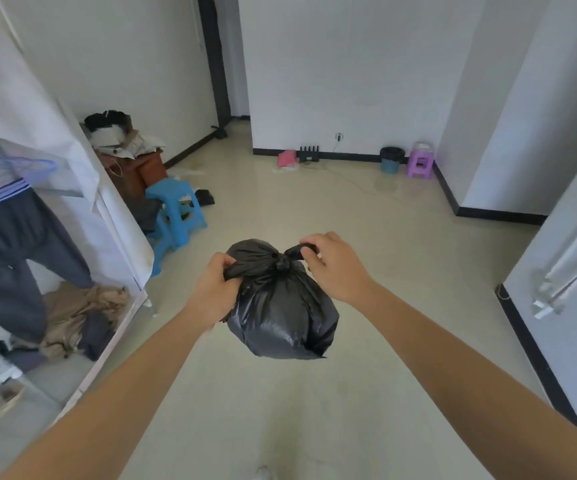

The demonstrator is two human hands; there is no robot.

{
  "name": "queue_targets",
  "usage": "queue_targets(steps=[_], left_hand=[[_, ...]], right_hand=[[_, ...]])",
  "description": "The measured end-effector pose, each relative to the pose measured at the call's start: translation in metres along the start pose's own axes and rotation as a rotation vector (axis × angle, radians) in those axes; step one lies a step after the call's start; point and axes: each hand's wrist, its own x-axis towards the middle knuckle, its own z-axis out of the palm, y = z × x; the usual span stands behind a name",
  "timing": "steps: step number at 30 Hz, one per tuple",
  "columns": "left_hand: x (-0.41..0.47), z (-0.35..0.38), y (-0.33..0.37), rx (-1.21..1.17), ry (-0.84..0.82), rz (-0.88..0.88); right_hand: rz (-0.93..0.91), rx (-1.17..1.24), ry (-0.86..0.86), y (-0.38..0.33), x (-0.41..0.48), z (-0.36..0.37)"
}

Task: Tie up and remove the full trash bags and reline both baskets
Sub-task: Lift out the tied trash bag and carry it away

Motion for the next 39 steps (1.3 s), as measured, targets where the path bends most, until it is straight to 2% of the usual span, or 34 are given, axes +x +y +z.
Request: queue_targets(steps=[5,12,16,23,29,39], left_hand=[[0.161,-0.005,-0.015,-0.108,0.024,-0.040],[0.383,-0.016,0.013,-0.126,0.060,-0.011],[0.508,-0.003,0.012,-0.144,0.069,-0.014],[0.766,0.038,0.016,-0.181,0.075,-0.018],[0.959,0.018,0.031,-0.214,0.119,-0.011],[1.289,-0.031,-0.041,-0.336,0.185,-0.011]], right_hand=[[-0.023,0.049,-0.014,0.020,0.170,0.046],[0.015,0.112,-0.067,0.044,0.383,0.066],[0.020,0.162,-0.132,0.083,0.494,0.089],[0.035,0.258,-0.097,0.172,0.729,0.134],[-0.004,0.315,-0.141,0.190,0.938,0.154],[-0.103,0.288,-0.150,0.198,1.275,0.283]])
